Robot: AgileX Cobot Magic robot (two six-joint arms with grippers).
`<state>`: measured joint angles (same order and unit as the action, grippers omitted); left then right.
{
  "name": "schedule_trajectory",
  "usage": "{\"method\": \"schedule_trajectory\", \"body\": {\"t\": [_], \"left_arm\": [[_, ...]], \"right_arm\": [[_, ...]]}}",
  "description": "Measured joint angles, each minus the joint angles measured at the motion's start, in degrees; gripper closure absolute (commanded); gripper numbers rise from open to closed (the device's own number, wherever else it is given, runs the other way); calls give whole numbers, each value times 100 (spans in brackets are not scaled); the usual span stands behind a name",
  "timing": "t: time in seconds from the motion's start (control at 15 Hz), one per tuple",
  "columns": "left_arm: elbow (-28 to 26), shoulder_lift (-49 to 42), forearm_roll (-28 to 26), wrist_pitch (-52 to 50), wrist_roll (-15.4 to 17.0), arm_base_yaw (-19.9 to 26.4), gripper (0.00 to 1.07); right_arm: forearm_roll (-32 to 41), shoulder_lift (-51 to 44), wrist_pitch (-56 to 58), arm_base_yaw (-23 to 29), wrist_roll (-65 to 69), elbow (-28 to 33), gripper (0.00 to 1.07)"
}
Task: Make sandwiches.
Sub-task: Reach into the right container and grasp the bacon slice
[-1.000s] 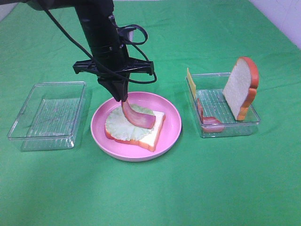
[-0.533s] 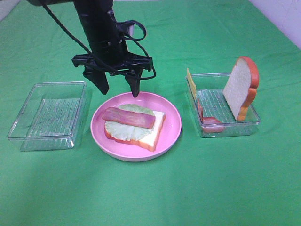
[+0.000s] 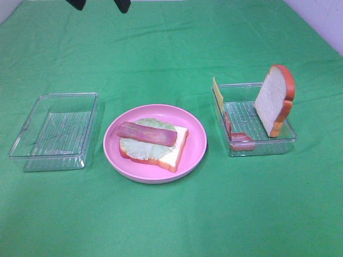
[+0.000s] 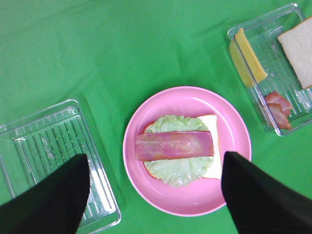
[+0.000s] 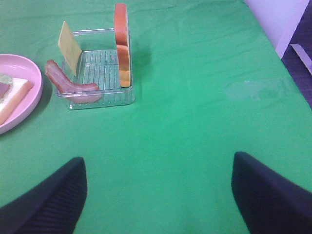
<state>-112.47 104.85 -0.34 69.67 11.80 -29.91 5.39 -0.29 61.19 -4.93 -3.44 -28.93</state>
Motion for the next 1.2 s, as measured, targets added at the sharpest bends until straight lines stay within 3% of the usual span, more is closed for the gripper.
{"method": "schedule_trajectory", "body": {"t": [0.27,0.33,0.4,0.53,1.0,1.2], "left_arm": [[1484,-1255,92,-11,-40,0,35],[2045,-1610,92,-11,-40,0,35],[3111,-2395,92,0,34,0,35],[4074,-3243,92,29,132,0,35],[5770,-5581,115,40,195,0,35],[6749,-7214,298,40,115,0,35]], "right_arm": [[0,0,0,0,0,0,30],[0,0,0,0,0,0,30],[0,0,0,0,0,0,30],[0,0,0,0,0,0,30],[0,0,0,0,0,0,30],[0,0,0,0,0,0,30]]}}
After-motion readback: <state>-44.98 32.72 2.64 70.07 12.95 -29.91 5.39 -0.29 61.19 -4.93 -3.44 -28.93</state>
